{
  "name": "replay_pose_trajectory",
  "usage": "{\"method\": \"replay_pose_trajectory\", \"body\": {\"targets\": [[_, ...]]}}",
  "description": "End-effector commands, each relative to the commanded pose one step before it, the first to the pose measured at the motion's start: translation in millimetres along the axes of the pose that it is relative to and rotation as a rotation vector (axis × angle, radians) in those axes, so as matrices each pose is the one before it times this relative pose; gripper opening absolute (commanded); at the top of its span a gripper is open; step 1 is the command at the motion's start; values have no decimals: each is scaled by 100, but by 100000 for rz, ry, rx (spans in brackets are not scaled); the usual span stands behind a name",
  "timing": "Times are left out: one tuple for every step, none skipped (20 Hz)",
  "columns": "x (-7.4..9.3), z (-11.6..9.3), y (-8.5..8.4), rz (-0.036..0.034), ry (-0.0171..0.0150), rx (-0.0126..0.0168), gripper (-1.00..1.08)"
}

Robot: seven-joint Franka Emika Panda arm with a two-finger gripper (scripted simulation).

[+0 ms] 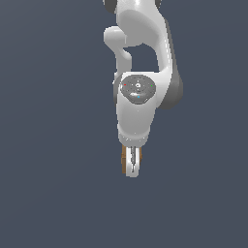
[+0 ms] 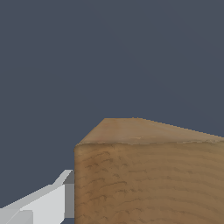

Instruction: Pick up the object and move it to a goal position.

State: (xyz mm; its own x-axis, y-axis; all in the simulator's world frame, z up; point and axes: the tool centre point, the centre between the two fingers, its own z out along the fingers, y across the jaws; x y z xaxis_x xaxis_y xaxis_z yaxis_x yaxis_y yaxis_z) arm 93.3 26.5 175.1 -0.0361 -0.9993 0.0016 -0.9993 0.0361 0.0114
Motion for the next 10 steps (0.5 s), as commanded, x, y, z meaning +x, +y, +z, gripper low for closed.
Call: {"method": "replay_pose_trajectory", "body": {"targets": [[354, -1827, -723, 0, -117, 1120, -100], [109, -353, -161, 0, 0, 0, -100], [92, -299, -141, 0, 0, 0, -100], [75, -247, -121, 0, 0, 0, -100], [58, -195, -102, 0, 0, 0, -100], [42, -145, -83, 0, 0, 0, -100], [27, -98, -65, 0, 0, 0, -100], [15, -58, -47, 0, 0, 0, -100], [6, -26, -28, 0, 0, 0, -100], [1, -6, -9, 0, 0, 0, -100]]}}
